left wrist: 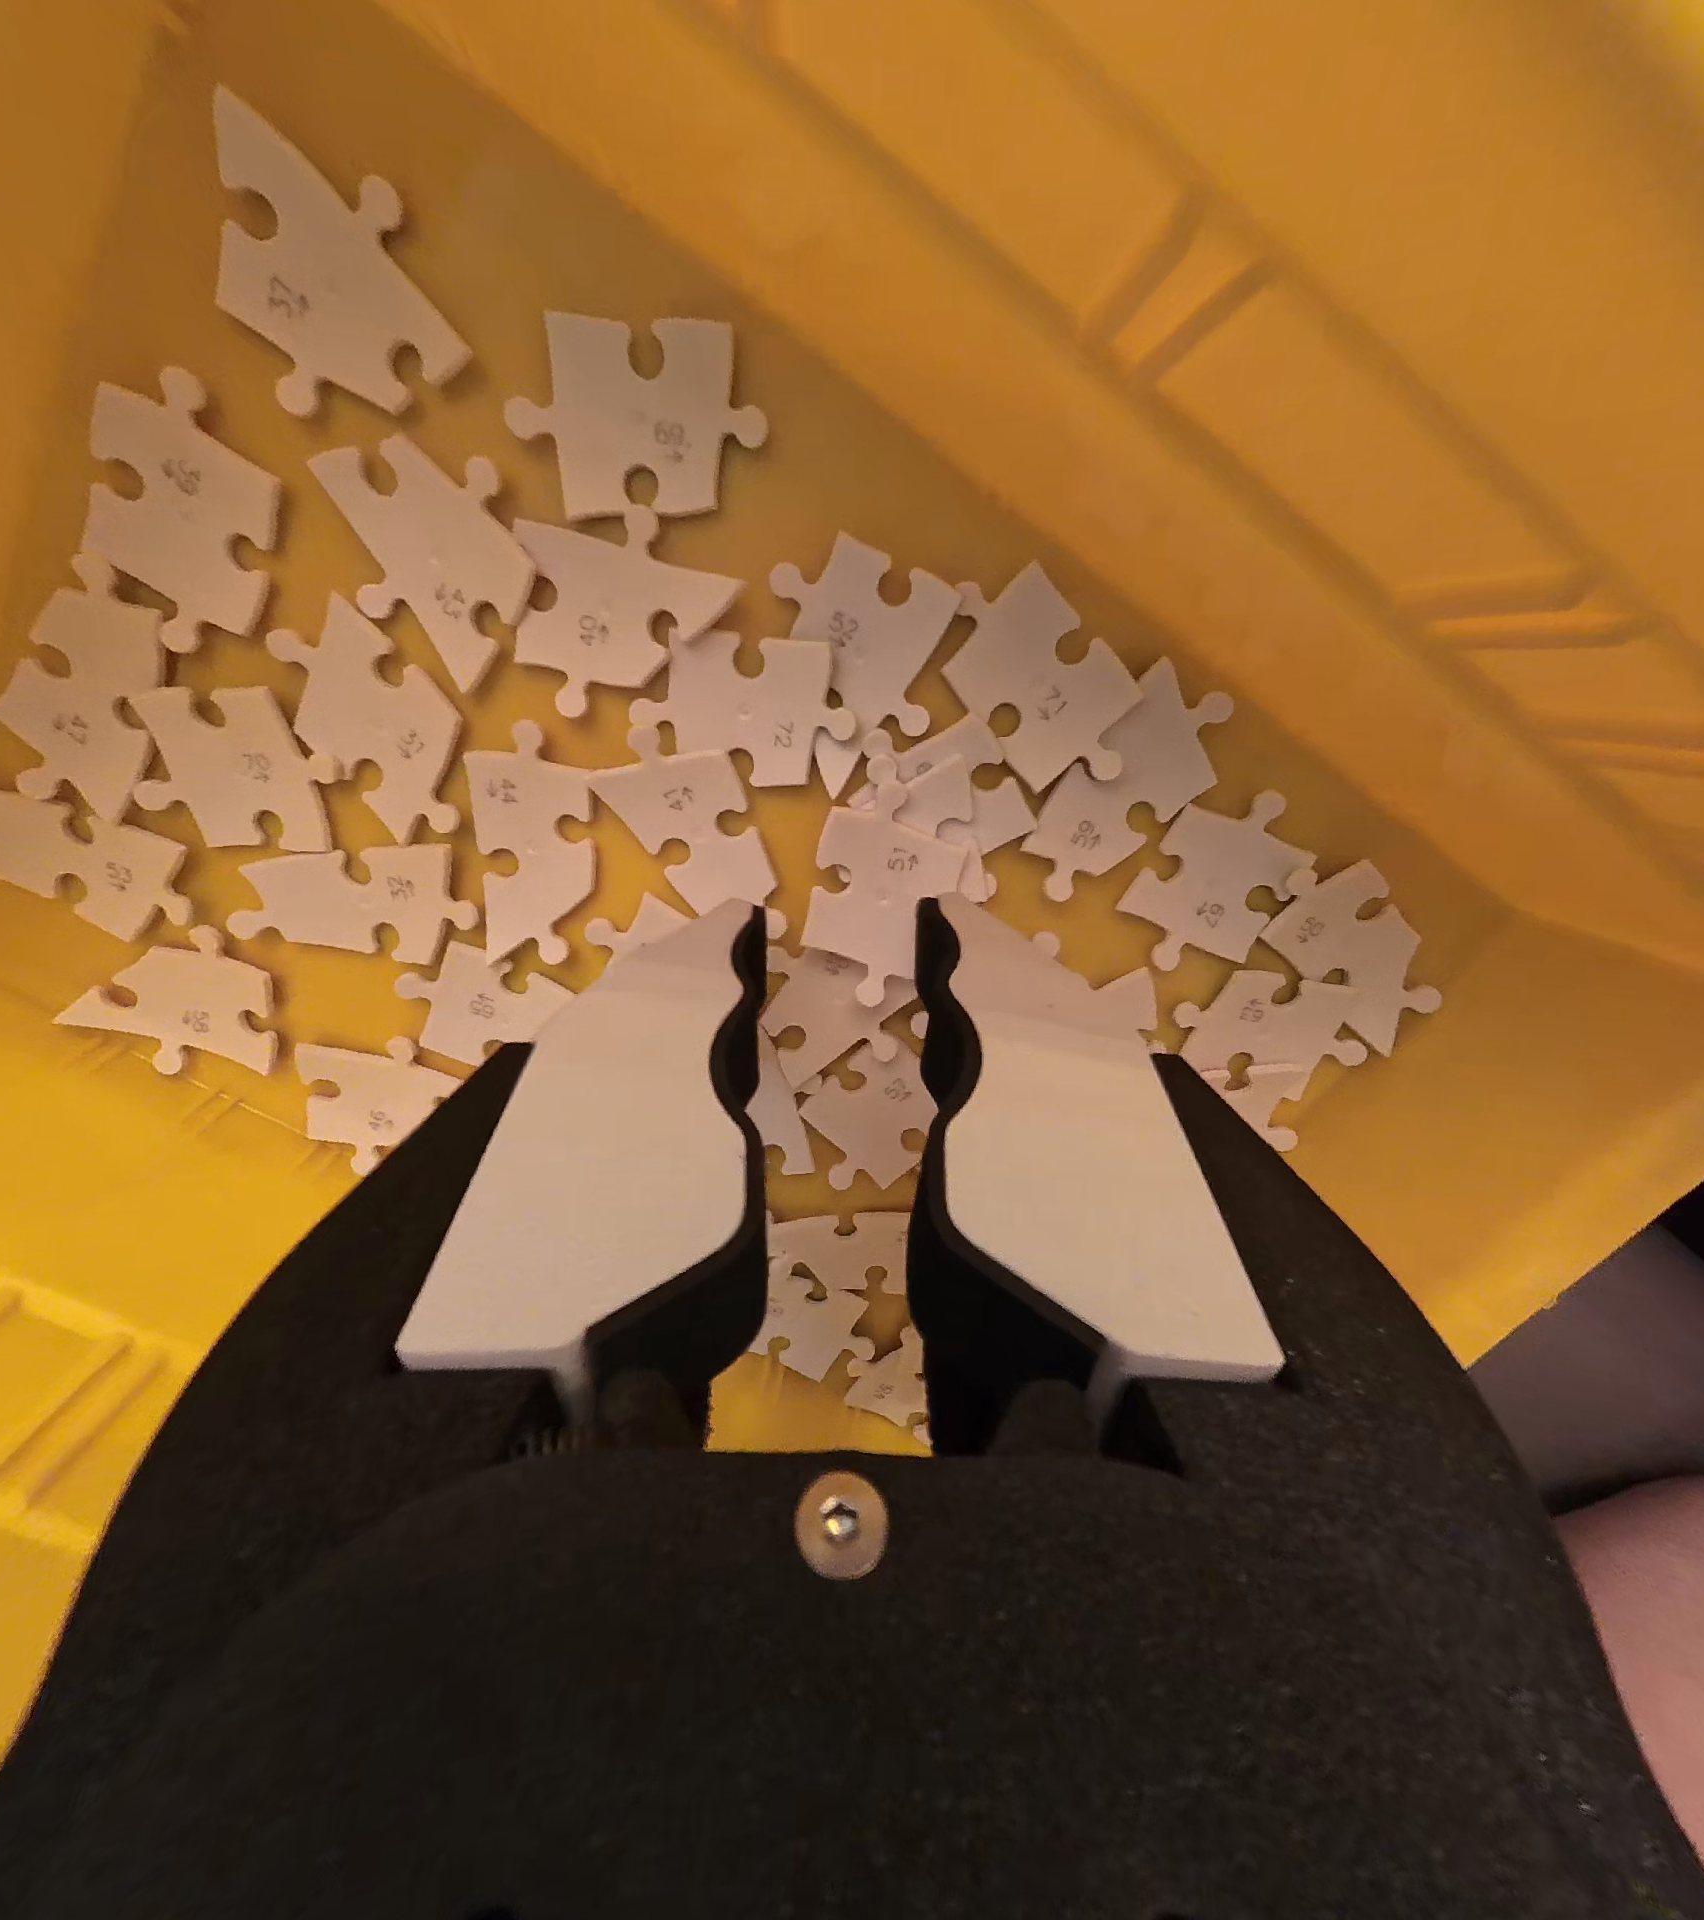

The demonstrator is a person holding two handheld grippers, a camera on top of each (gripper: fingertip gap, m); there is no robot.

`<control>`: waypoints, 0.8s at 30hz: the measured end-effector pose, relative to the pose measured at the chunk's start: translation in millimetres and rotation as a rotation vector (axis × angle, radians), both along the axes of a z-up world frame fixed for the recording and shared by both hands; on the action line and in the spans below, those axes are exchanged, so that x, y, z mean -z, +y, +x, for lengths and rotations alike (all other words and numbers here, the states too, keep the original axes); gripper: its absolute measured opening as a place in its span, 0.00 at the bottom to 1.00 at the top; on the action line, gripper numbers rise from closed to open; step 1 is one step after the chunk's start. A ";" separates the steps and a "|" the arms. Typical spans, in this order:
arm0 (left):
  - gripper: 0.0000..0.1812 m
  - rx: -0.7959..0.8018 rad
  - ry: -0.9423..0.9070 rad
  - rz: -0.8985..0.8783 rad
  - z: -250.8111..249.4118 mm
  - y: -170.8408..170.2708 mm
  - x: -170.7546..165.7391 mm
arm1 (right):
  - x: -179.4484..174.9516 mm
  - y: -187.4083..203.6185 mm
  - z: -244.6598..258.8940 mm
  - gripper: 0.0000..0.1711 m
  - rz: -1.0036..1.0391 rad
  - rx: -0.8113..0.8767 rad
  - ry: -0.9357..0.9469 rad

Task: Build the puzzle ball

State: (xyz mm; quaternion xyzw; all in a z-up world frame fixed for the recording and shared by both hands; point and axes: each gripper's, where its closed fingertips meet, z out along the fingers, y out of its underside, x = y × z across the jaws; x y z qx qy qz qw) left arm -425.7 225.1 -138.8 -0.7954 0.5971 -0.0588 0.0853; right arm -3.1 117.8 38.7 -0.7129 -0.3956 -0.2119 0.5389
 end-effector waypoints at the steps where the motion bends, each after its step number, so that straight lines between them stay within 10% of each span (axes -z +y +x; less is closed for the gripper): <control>1: 0.13 0.001 0.002 -0.006 -0.4 -1.0 0.3 | 0.1 -0.1 -0.1 0.01 0.000 -0.001 -0.001; 5: 0.23 -0.001 0.041 -0.001 -4.3 0.1 5.3 | 0.9 -0.2 -0.4 0.01 -0.004 -0.002 -0.005; 24: 0.05 0.010 0.031 -0.012 -2.2 -2.1 4.0 | 3.8 1.0 -0.4 0.01 -0.011 0.000 -0.015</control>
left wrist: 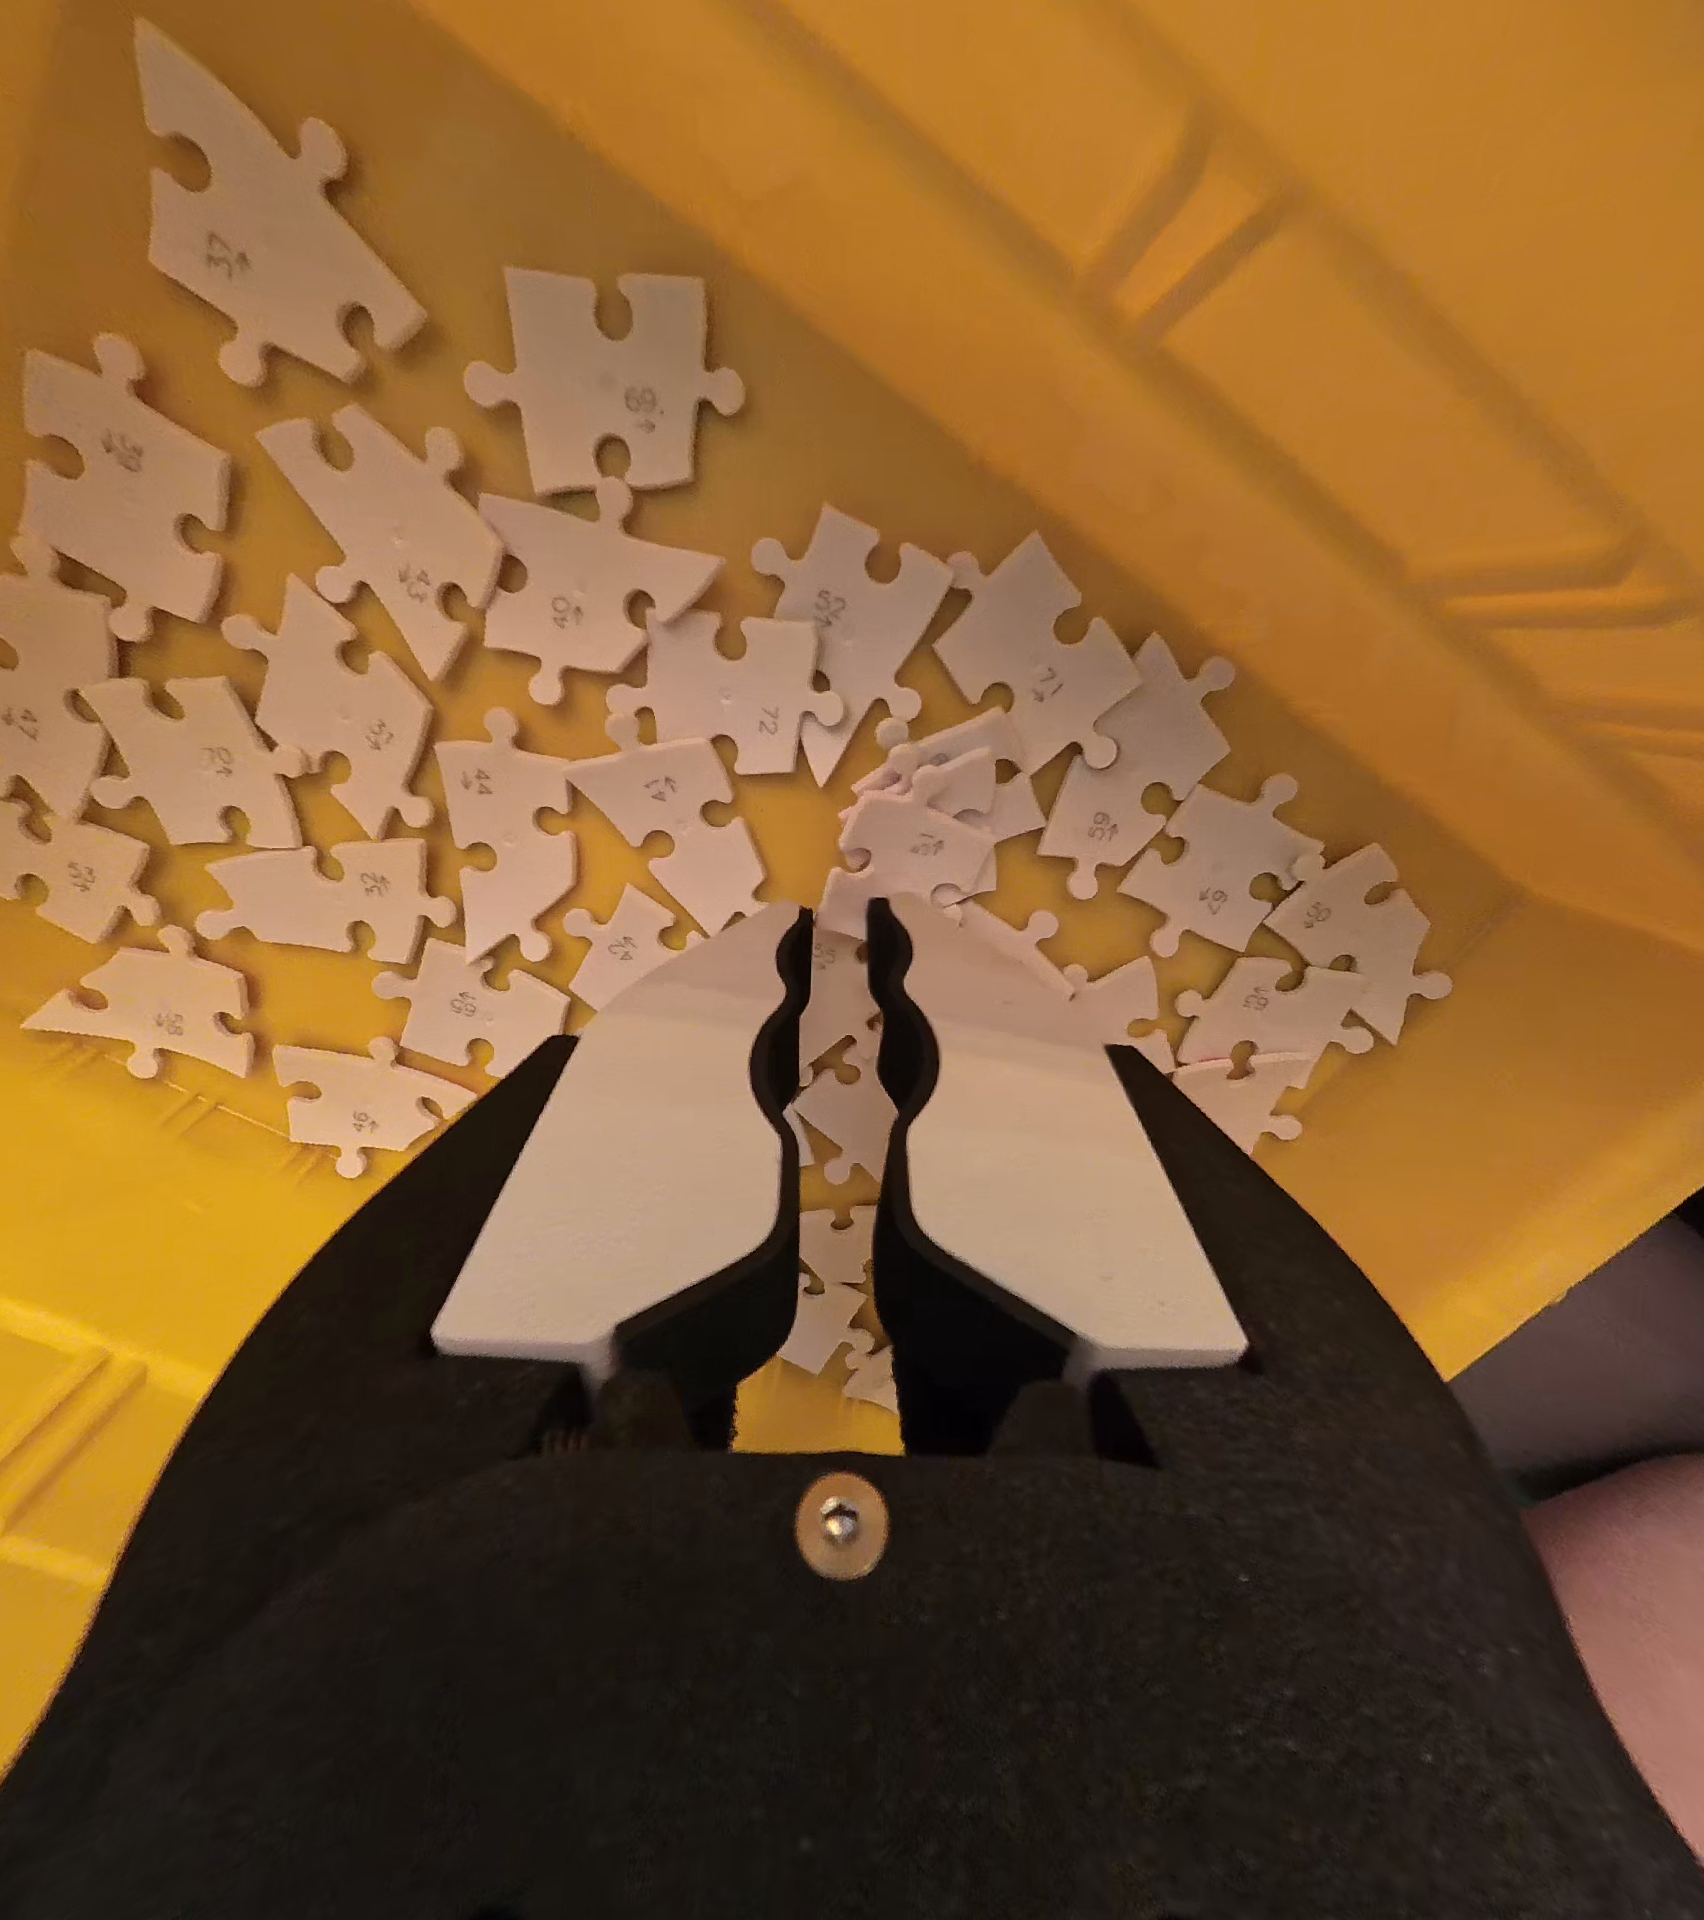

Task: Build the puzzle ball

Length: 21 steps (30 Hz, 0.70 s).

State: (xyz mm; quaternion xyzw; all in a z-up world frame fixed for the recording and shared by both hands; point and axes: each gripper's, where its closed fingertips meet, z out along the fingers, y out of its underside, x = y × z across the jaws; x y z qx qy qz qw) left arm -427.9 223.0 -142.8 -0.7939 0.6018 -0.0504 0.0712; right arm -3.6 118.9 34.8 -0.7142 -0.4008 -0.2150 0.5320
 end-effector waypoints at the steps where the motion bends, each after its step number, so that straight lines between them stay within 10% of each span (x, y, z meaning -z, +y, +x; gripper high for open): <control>1: 0.05 -0.002 -0.006 0.002 0.2 0.5 -0.9 | 0.3 0.1 -0.1 0.01 -0.001 0.000 -0.001; 21: 0.02 -0.105 -0.036 0.081 -8.9 23.4 -9.3 | 1.8 0.5 -0.6 0.01 -0.005 0.000 -0.006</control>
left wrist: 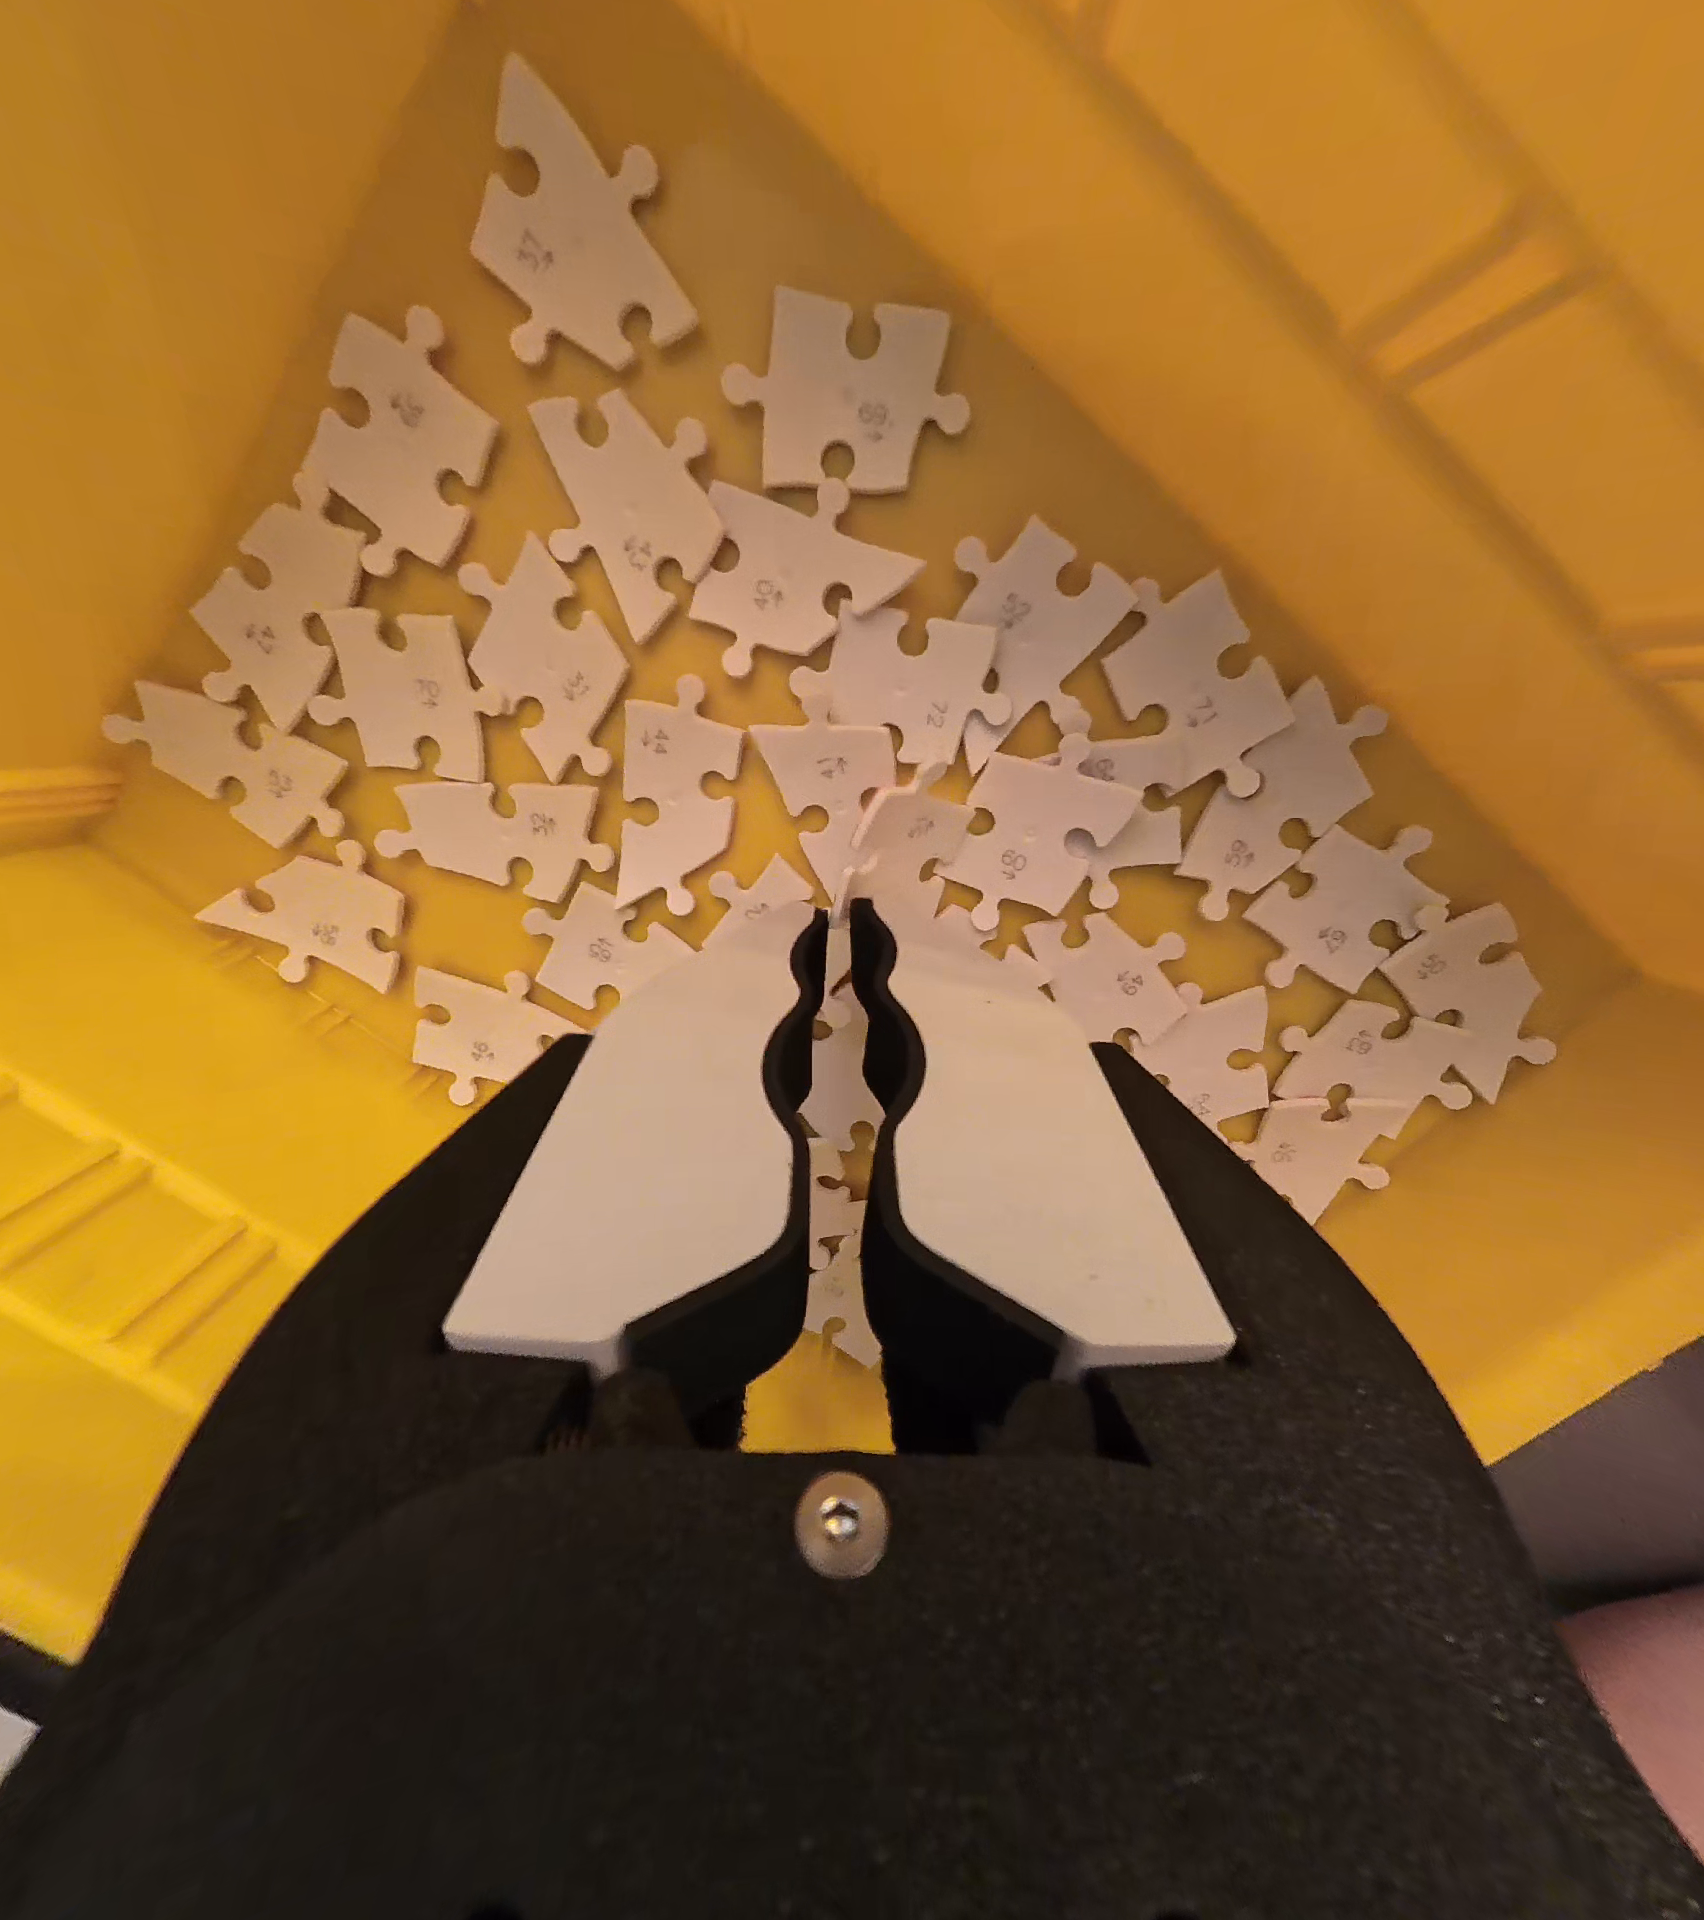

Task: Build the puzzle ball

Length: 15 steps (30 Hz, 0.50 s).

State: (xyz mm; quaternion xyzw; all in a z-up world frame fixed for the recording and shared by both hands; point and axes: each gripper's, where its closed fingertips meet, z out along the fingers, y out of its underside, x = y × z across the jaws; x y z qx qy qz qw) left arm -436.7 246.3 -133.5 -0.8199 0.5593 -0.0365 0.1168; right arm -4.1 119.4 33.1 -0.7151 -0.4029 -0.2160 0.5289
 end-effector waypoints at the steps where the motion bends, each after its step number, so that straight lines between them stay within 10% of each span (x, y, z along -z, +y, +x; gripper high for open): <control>1: 0.02 0.000 0.000 -0.005 0.3 -0.7 0.4 | -0.3 0.0 -0.2 0.01 0.001 -0.001 0.000; 15: 0.15 -0.002 -0.033 -0.001 11.3 -4.5 -9.8 | 0.9 -0.1 -1.1 0.01 -0.006 -0.005 0.000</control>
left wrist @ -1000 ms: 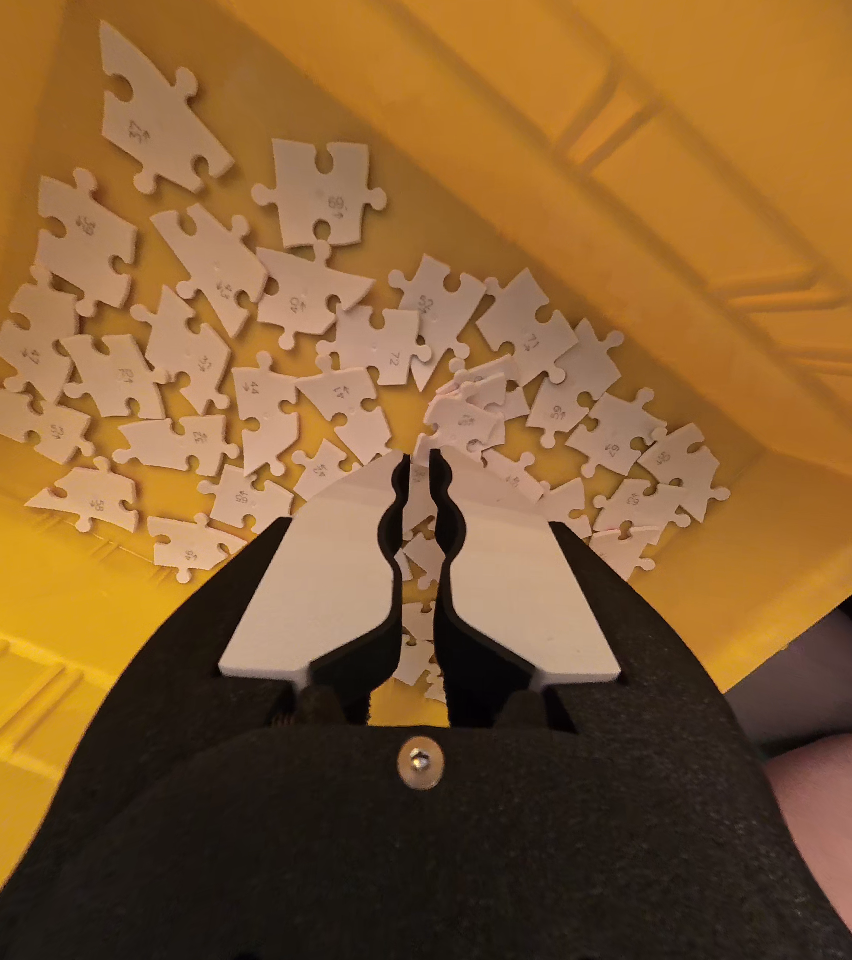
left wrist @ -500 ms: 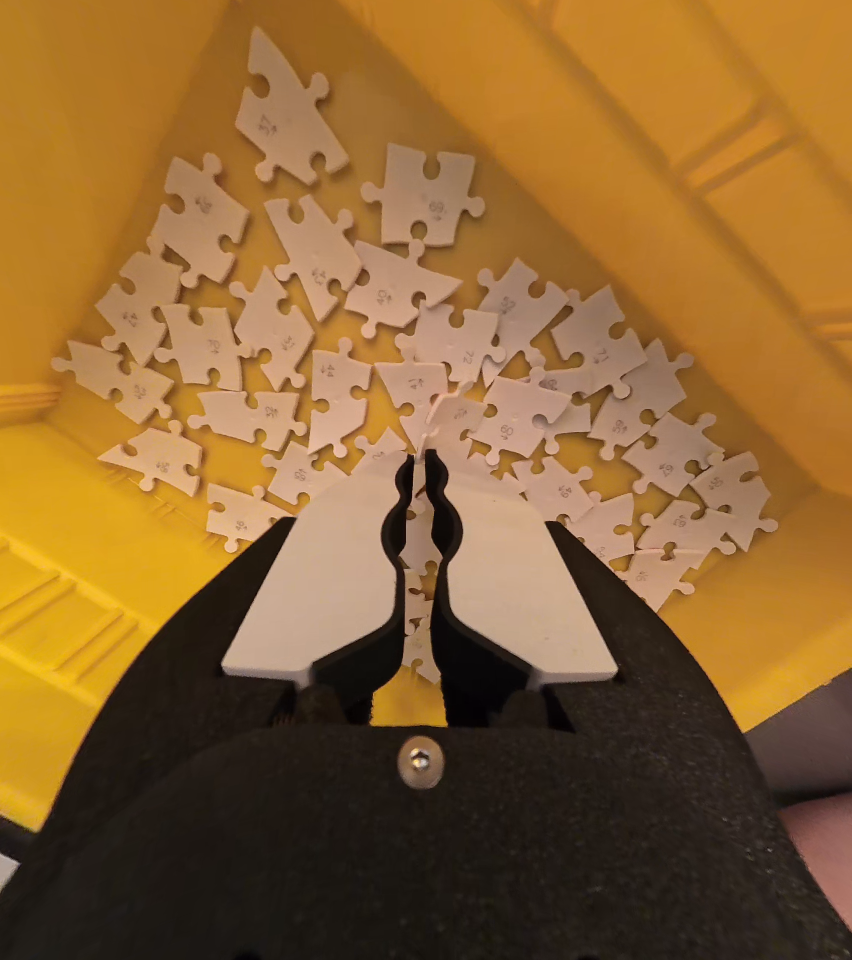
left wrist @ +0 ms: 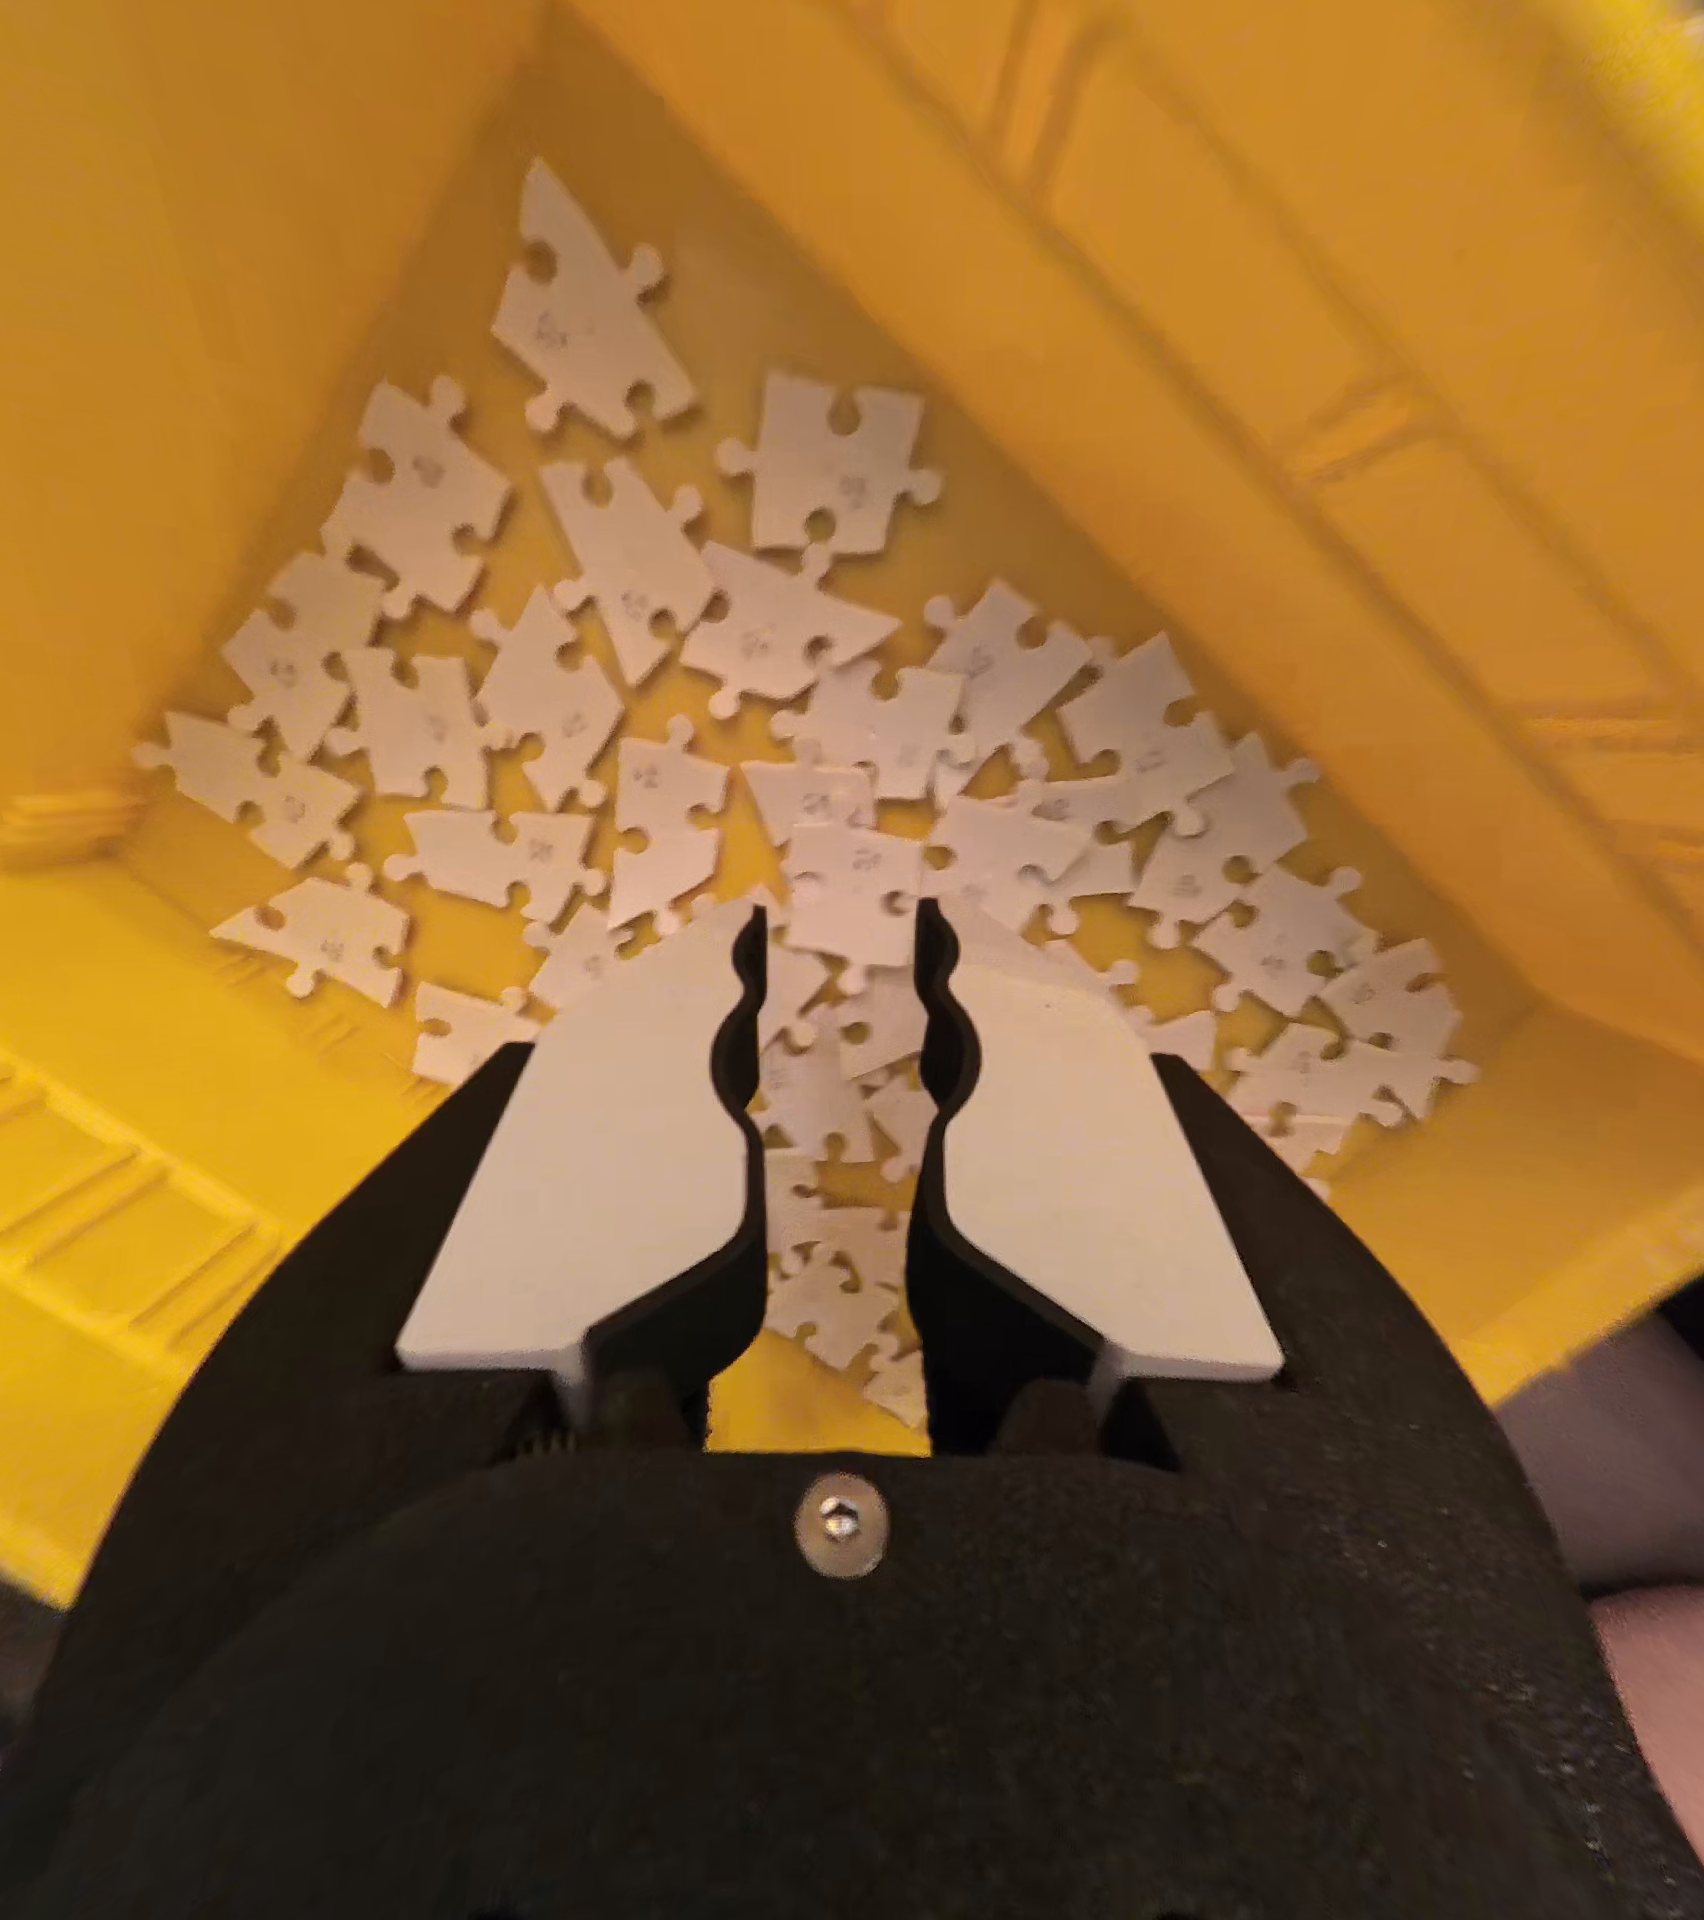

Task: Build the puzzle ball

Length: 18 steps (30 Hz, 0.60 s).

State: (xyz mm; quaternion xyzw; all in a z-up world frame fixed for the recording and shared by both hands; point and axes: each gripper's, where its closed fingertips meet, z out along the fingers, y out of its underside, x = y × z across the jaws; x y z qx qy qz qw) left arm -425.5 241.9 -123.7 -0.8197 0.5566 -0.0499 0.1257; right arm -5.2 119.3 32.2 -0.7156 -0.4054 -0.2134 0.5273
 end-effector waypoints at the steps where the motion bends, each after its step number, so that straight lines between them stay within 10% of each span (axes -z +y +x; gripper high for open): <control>1: 0.15 0.041 -0.012 -0.028 5.3 -9.1 -0.2 | 0.2 0.1 -0.1 0.01 -0.001 0.000 -0.001; 18: 0.08 0.159 0.110 -0.082 7.5 -24.8 24.3 | 2.0 0.1 -0.4 0.01 -0.008 -0.003 -0.005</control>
